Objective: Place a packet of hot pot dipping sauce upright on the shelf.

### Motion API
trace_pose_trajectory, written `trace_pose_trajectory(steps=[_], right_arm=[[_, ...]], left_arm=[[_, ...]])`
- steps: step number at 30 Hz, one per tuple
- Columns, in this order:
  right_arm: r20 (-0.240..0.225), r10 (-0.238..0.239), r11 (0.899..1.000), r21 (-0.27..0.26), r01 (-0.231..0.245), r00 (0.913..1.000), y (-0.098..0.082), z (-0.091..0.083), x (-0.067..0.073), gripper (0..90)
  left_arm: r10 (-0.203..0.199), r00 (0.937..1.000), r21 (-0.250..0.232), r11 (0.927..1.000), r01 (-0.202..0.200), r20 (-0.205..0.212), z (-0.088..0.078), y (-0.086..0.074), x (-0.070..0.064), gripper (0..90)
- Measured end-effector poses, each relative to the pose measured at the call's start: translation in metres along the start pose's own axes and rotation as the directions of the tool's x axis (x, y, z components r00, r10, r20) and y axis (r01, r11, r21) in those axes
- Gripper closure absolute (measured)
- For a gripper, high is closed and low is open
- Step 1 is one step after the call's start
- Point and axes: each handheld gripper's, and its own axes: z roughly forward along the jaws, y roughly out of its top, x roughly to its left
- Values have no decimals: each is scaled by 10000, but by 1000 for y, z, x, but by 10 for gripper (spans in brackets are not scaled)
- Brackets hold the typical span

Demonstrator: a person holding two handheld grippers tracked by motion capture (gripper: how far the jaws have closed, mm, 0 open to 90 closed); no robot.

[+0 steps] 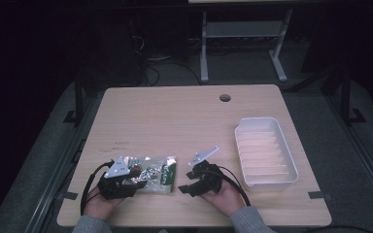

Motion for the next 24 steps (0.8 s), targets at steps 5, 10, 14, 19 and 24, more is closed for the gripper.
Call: trace_pose_trajectory(steps=[5,10,14,19,24], right_arm=[[-194,545,9985,91,-544,9983,8,14,-9,413],[-362,1210,9926,162,-1204,9920,13,24,-18,411],[-445,1430,9896,236,-1420,9887,19,30,-20,403],[-583,1778,9838,342,-1761,9823,26,35,-22,400],[-690,2072,9775,560,-2035,9759,26,44,-24,398]], left_arm=[[-191,9990,282,9994,202,-405,0,-3,8,604],[-548,9968,491,9971,577,-585,1,-8,16,631],[-768,9950,789,9935,817,-635,3,-12,21,643],[-979,9936,793,9916,1022,-567,3,-14,23,646],[-1017,9934,814,9911,1058,-527,3,-16,24,648]])
